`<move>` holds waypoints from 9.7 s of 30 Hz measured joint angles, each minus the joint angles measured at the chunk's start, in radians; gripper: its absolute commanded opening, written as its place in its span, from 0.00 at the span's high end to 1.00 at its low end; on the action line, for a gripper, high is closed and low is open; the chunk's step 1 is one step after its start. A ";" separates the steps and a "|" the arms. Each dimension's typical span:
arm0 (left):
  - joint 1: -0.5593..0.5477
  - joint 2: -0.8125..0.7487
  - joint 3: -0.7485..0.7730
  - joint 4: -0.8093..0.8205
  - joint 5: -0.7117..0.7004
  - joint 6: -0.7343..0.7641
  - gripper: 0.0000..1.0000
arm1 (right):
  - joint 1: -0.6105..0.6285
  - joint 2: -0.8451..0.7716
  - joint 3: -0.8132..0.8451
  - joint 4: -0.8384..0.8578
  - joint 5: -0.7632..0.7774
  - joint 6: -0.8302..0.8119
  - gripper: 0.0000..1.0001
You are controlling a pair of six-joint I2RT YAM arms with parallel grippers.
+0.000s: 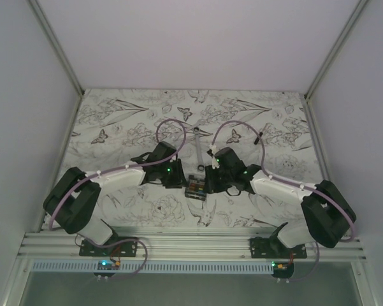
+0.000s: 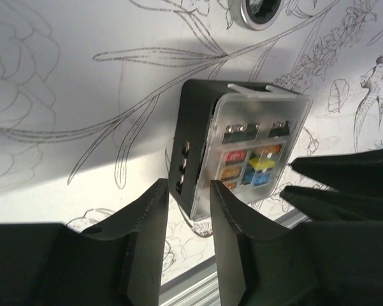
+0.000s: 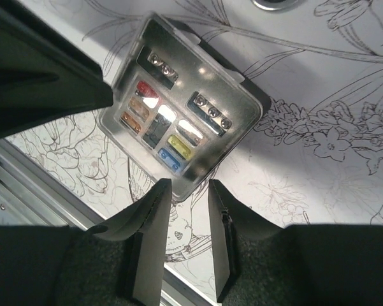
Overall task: Snap on the fuse box
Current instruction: Close the fuse box cover on the fuse box base.
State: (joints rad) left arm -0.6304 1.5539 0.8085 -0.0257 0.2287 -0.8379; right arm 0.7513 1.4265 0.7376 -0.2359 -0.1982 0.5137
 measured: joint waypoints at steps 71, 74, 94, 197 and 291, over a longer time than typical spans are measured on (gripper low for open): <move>0.126 0.161 0.176 -0.080 0.104 0.127 0.76 | -0.125 0.203 0.072 0.231 -0.079 0.135 0.74; 0.129 0.162 0.174 -0.076 0.113 0.122 0.80 | -0.132 0.203 0.055 0.257 -0.092 0.148 0.76; 0.100 0.080 0.057 -0.013 0.121 0.114 0.48 | -0.086 0.100 -0.023 0.236 -0.073 0.143 0.57; 0.095 -0.034 -0.047 -0.072 0.094 -0.036 0.64 | 0.007 0.130 0.058 0.096 -0.111 -0.002 0.77; 0.091 -0.119 -0.047 -0.194 -0.030 0.027 0.41 | -0.022 0.204 0.203 -0.014 -0.043 -0.057 0.50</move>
State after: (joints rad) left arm -0.5392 1.4353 0.7616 -0.2195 0.1986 -0.8112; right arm 0.7296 1.6310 0.9409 -0.2501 -0.2409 0.4564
